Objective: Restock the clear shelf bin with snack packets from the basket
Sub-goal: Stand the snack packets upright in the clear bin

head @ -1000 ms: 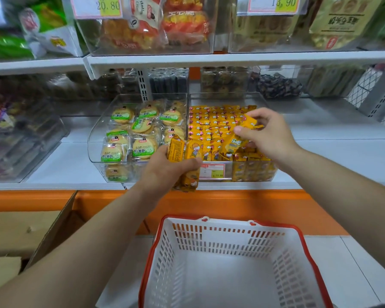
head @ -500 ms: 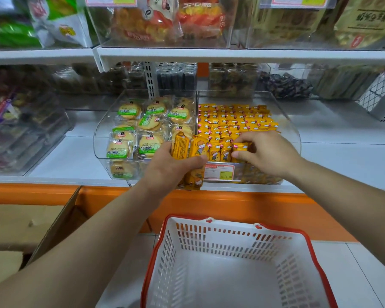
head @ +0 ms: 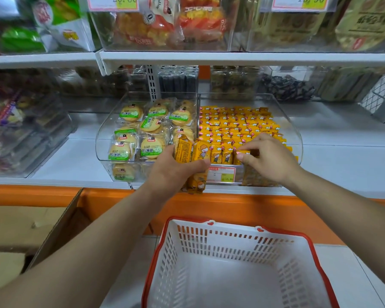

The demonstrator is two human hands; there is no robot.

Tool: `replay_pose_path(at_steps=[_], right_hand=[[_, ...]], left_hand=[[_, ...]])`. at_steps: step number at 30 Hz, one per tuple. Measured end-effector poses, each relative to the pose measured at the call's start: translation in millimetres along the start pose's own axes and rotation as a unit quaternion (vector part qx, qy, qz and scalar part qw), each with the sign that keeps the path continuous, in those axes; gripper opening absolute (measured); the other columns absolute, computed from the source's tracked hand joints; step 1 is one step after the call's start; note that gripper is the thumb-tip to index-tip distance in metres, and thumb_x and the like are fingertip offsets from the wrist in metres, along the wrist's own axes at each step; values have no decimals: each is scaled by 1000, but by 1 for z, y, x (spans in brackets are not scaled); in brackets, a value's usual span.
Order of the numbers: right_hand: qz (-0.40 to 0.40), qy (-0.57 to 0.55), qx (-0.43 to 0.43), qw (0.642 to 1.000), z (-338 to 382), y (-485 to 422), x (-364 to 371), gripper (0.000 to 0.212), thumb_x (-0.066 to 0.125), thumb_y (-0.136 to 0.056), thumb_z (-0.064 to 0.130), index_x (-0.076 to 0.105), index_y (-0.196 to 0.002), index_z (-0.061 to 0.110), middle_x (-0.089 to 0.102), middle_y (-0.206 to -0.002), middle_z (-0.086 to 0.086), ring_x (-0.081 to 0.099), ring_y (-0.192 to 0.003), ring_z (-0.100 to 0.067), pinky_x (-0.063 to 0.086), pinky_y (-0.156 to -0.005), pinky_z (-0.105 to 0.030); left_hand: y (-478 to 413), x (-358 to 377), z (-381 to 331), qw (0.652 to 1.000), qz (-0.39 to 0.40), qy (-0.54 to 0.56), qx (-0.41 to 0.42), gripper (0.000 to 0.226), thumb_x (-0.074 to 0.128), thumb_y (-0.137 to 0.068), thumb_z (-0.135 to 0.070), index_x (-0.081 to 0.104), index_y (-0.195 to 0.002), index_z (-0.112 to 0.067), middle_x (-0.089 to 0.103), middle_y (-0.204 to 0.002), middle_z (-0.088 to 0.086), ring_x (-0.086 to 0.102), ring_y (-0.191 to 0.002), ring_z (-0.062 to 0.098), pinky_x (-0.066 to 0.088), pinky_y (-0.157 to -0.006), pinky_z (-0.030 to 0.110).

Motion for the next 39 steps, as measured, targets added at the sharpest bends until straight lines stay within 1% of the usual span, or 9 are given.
replay_pose_path(at_steps=[3, 9, 14, 18, 26, 30, 34, 36, 39], right_hand=[[-54, 16, -56, 997, 14, 9, -11, 32, 63, -93, 40, 69, -121, 26, 62, -118, 4, 58, -111, -18, 49, -86, -34], [-33, 69, -89, 993, 17, 19, 3, 32, 58, -98, 35, 66, -128, 27, 67, -121, 6, 59, -112, -19, 53, -87, -38], [-24, 97, -113, 989, 20, 27, 10, 54, 54, -91, 58, 60, -135, 28, 63, -132, 8, 57, -118, -19, 50, -95, -39], [-8, 114, -144, 983, 17, 37, 21, 58, 70, -84, 52, 62, -133, 23, 66, -128, 5, 58, -117, -22, 48, -96, -42], [37, 102, -102, 989, 16, 29, 19, 66, 62, -85, 63, 51, -142, 31, 56, -137, 13, 44, -125, -14, 37, -104, -34], [-9, -148, -32, 988, 26, 40, -9, 48, 58, -92, 51, 54, -137, 36, 63, -117, 19, 56, -110, -3, 46, -93, -29], [91, -464, 64, 879, 44, 47, 2, 32, 54, -100, 36, 58, -131, 38, 72, -88, 2, 71, -78, -13, 61, -76, -39], [124, -523, 108, 836, 47, 51, 9, 28, 58, -97, 40, 60, -125, 36, 69, -81, 3, 69, -69, -15, 62, -71, -41], [146, -532, 138, 822, 39, 51, 10, 41, 70, -82, 45, 59, -116, 25, 70, -74, 3, 68, -64, -17, 60, -65, -39]], left_hand=[[-1, -1, 0, 1000, -1, -4, 4, 41, 85, -79, -31, 63, -113, -21, 78, -97, -1, 76, -79, 10, 57, -57, 19], [-2, 1, -1, 1000, -6, -7, 11, 40, 84, -79, -30, 63, -112, -21, 77, -97, -1, 76, -78, 8, 56, -56, 17], [-3, 2, 0, 1000, -17, -17, 14, 38, 85, -79, -30, 63, -108, -22, 77, -95, -1, 76, -78, 9, 57, -57, 19], [-4, 4, 2, 999, -20, -27, 11, 39, 85, -78, -33, 63, -108, -21, 76, -95, 0, 76, -79, 13, 57, -56, 21], [-7, 12, 11, 1000, 1, -4, -8, 41, 87, -75, -35, 63, -106, -24, 78, -91, -2, 76, -75, 10, 57, -54, 21], [-8, 28, 14, 998, 38, 36, -27, 45, 88, -75, -36, 67, -112, -24, 80, -96, 1, 78, -84, 21, 65, -68, 39], [-2, 53, 8, 995, 86, 50, -13, 56, 89, -67, -43, 69, -116, -24, 80, -101, 2, 78, -91, 23, 63, -74, 38], [1, 59, 4, 995, 91, 41, -2, 63, 88, -61, -46, 69, -115, -22, 80, -98, 2, 78, -88, 21, 62, -67, 30], [5, 65, 2, 994, 107, 28, 9, 61, 86, -61, -48, 68, -113, -21, 80, -96, 3, 78, -87, 21, 60, -64, 26]])
Point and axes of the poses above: each hand's wrist, its own y-axis away from the middle knuckle, its own x-axis out of the palm, z = x × y, the point moved 9 cm from there along -y, towards the middle knuckle
